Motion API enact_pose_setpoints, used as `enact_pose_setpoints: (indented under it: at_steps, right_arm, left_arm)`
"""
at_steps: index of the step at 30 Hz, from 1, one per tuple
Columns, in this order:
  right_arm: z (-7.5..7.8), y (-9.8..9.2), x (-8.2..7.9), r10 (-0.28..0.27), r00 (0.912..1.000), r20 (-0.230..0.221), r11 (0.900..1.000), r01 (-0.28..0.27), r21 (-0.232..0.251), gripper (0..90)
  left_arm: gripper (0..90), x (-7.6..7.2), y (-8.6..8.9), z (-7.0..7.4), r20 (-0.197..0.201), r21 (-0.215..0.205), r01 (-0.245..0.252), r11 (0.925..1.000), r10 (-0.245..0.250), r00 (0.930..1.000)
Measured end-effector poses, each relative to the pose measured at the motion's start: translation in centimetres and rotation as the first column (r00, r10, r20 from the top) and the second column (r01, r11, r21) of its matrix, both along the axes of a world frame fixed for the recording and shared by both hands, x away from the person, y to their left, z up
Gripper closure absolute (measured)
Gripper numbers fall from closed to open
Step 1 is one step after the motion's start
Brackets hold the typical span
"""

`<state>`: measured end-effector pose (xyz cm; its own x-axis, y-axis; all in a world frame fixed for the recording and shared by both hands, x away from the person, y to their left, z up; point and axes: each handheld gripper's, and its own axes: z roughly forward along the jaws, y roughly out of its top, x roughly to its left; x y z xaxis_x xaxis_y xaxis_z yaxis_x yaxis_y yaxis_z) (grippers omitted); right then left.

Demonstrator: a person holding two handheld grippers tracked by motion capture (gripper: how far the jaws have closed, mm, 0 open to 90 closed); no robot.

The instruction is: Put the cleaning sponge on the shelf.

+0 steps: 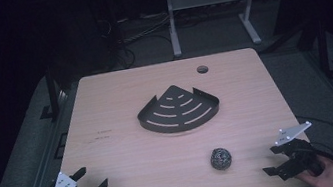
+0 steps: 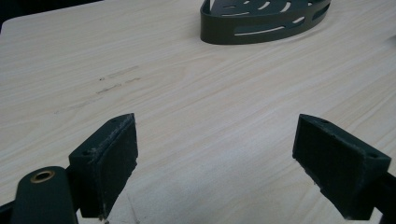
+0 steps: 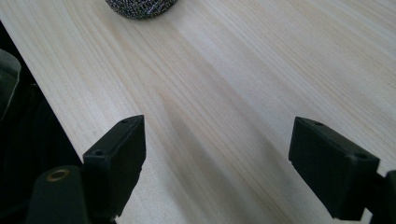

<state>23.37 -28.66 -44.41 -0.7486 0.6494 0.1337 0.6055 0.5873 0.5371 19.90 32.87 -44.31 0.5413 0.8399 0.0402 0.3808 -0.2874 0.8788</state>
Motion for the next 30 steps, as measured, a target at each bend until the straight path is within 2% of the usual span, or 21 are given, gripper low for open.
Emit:
enact_pose_setpoints:
  at_steps: [30]
  right_arm:
    - [0.0, 1.8, 0.1, 0.049, 0.9988, -0.003, 0.999, -0.049, -0.016, 18.2]
  left_arm:
    - [13.3, 0.1, 0.0, 0.0, 0.001, 0.000, 0.005, 1.0000, -0.005, 1.0000]
